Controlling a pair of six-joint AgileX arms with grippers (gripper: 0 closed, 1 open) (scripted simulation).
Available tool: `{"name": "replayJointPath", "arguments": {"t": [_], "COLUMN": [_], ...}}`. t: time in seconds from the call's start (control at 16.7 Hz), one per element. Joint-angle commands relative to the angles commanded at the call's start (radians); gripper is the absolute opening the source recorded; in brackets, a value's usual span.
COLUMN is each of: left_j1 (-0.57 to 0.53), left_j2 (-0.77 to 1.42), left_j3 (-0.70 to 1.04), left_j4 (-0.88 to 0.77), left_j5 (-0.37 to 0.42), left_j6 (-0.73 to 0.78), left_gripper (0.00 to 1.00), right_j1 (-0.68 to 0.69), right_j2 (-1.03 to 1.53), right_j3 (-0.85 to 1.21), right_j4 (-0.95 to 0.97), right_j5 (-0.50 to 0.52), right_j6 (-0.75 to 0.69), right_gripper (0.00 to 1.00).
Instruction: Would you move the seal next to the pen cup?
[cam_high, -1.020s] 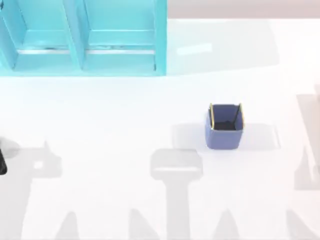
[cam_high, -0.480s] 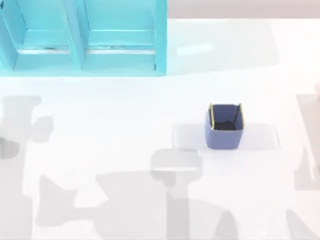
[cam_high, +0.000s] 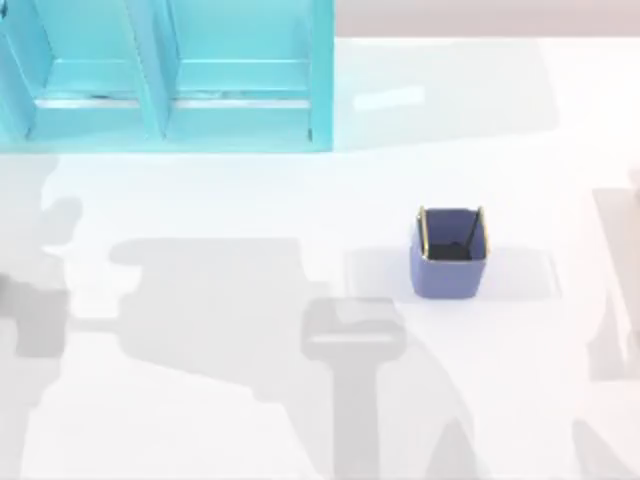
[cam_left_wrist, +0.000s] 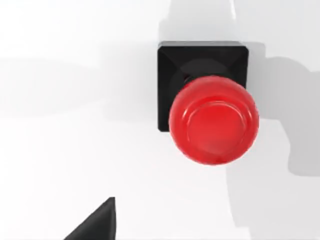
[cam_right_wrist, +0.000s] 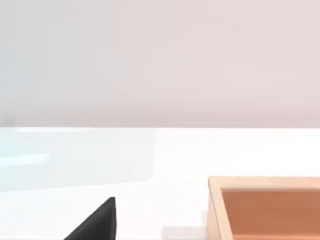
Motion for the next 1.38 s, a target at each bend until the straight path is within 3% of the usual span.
{"name": "replayJointPath", "arguments": {"t": [0.24, 0.66, 1.14, 1.38], "left_j1": [0.014, 0.011, 0.017, 0.017], "left_j2": [0.111, 0.117, 0.18, 0.186], "left_j3": [0.111, 0.097, -0.162, -0.189], "left_j4": [-0.076, -0.062, 0.267, 0.297], "left_j5": [0.001, 0.001, 0.001, 0.001], "left_j6": [0.015, 0.014, 0.019, 0.02], "left_gripper": [1.0, 1.0, 1.0, 1.0], "right_j1": [0.0, 0.0, 0.0, 0.0], "right_j2": [0.0, 0.0, 0.0, 0.0], "right_j3": [0.0, 0.0, 0.0, 0.0], "right_j4": [0.0, 0.0, 0.0, 0.0], "right_j5": [0.0, 0.0, 0.0, 0.0], "right_j6": [0.0, 0.0, 0.0, 0.0], "right_gripper": [1.0, 1.0, 1.0, 1.0]}}
